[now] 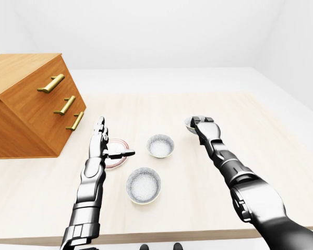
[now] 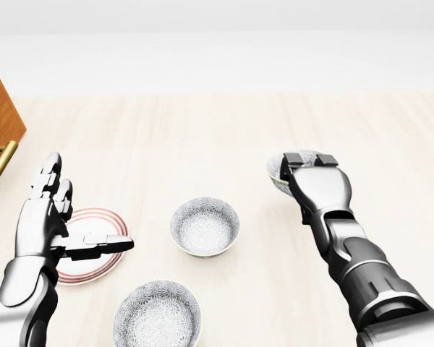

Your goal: Stack the bowl at the front on the bowl in the middle.

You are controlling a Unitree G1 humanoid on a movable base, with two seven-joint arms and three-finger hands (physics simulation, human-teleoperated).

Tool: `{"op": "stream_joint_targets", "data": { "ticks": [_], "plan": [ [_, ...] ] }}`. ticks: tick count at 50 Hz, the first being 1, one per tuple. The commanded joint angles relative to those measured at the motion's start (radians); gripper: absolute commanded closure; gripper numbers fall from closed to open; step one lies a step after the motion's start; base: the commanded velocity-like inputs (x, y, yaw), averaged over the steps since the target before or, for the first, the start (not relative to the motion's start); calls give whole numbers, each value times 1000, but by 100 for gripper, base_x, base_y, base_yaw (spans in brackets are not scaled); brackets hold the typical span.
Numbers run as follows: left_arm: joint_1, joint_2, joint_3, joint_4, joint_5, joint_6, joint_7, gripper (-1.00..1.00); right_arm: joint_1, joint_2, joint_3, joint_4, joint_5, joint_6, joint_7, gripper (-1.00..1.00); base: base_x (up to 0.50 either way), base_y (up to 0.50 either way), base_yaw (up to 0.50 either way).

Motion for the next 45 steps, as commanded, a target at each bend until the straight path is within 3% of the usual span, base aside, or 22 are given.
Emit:
{"op": "stream_joint_targets", "data": {
  "ticks": [1,21,38,45],
  "plan": [
    [-2,-1,-2,3,1,-1,1,-100,21,6,14,-100,-36,0,-16,100,0,0,0],
    [2,-5,-4,-7,4,3,2,-100,229,141,18,-661,2,0,272,100,0,0,0],
    [8,-10,-7,-17,6,5,3,-100,482,165,35,-1065,4,0,415,100,0,0,0],
    [11,-12,-9,-17,6,4,2,-100,563,168,50,-1135,-29,0,389,100,0,0,0]
  ]
}}
